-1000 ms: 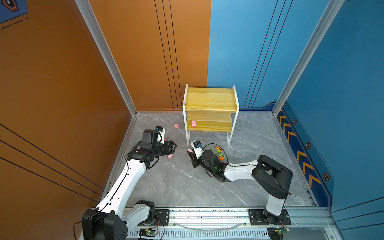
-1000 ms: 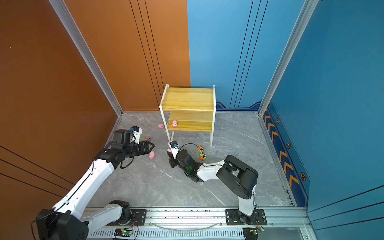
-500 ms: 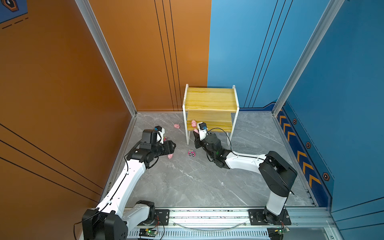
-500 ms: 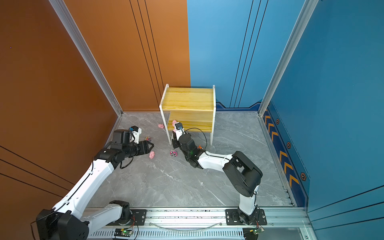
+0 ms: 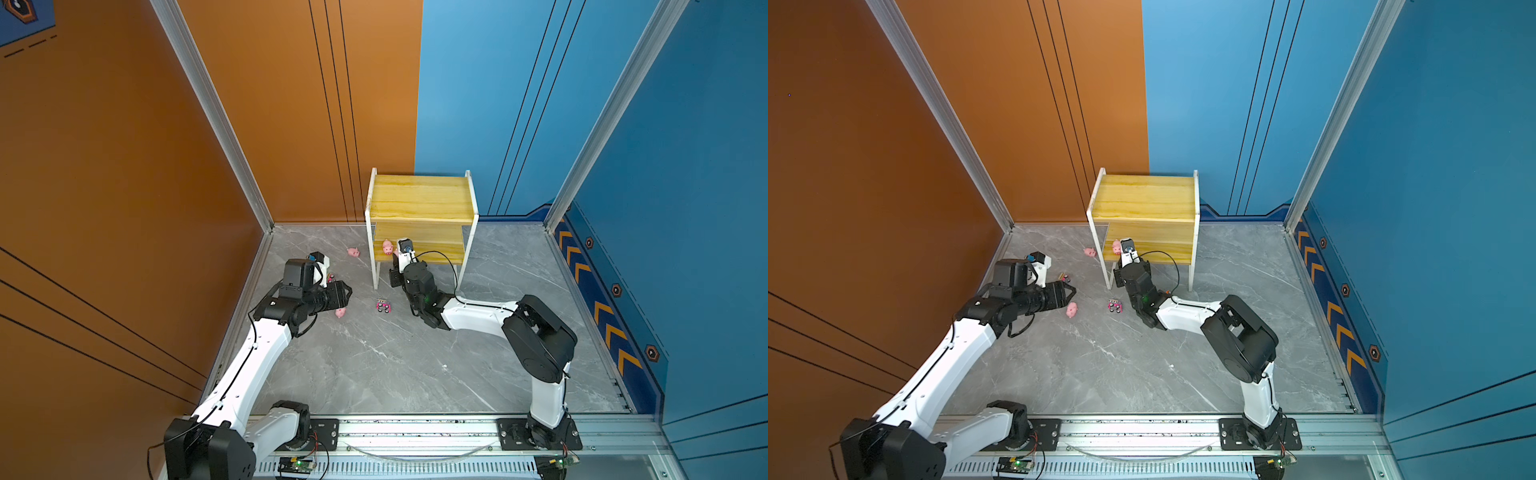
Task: Place and organize the plastic toys onto the shelf
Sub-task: 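Carry the pink pig with the right gripper onto the lower shelf tier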
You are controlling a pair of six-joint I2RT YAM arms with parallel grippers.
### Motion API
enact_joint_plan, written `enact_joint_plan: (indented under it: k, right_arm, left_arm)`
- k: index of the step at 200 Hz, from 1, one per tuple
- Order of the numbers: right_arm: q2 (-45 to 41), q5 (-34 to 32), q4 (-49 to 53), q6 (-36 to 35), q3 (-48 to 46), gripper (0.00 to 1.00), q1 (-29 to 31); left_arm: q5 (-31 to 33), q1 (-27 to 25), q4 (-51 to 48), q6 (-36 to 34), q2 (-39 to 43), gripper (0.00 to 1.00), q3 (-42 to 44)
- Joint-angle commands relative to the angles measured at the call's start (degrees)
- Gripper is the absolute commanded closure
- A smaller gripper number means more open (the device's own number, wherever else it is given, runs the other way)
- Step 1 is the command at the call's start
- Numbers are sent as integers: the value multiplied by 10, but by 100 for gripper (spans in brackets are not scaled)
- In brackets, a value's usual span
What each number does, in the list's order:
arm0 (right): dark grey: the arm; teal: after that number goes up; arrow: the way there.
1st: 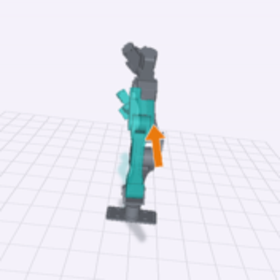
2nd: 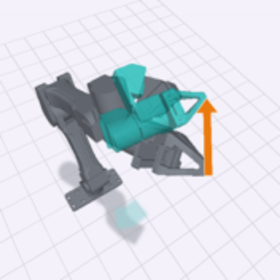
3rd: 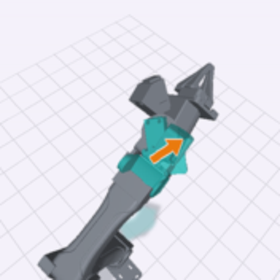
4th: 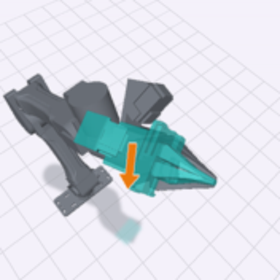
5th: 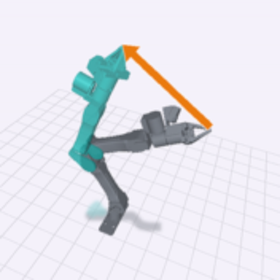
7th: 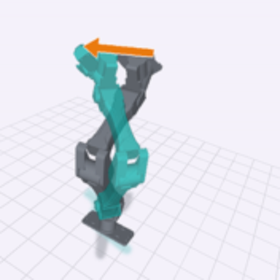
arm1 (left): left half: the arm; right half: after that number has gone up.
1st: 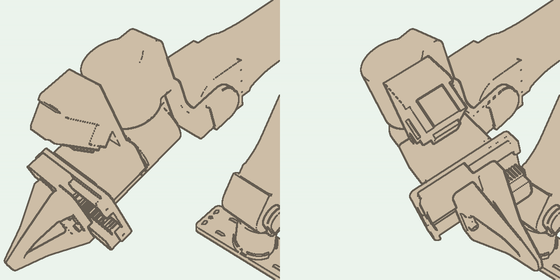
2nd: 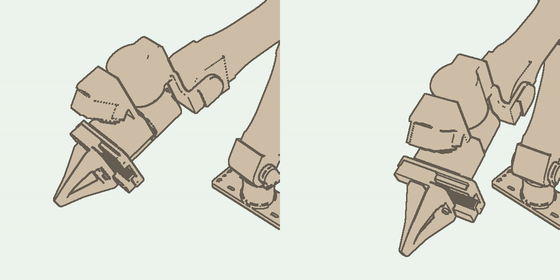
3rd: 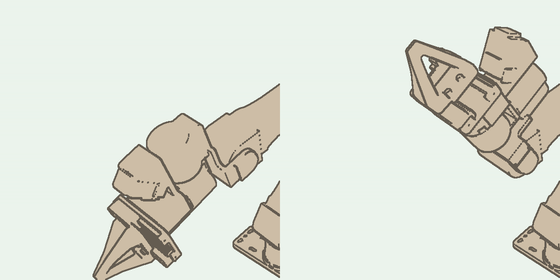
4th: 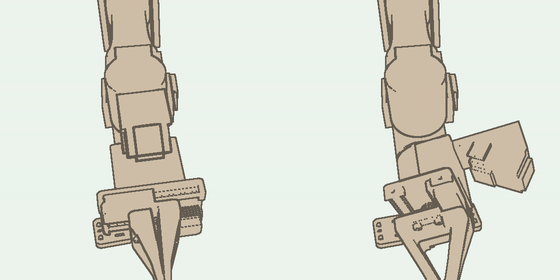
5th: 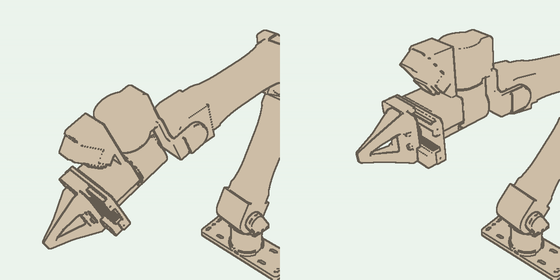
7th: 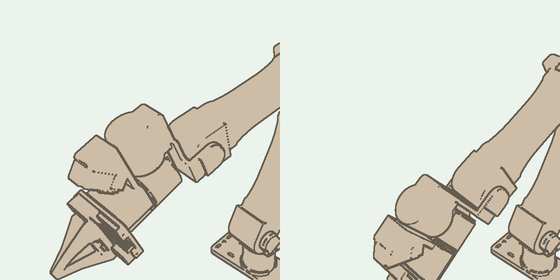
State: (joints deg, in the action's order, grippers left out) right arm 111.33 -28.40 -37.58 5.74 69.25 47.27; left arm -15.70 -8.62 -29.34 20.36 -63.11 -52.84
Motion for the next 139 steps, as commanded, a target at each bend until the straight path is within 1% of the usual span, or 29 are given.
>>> enact_joint_plan:
  k: [1,80,139]
  right_arm:
    - [14,-48,-30,-8,23,74,-2]
    - [49,-101,-38,6,62,73,-8]
    - [69,-107,-22,23,85,72,-14]
  left_arm:
    - [-13,4,4,-8,5,37,8]
    - [-15,3,4,-8,5,37,9]
    - [-14,3,4,-8,9,37,11]
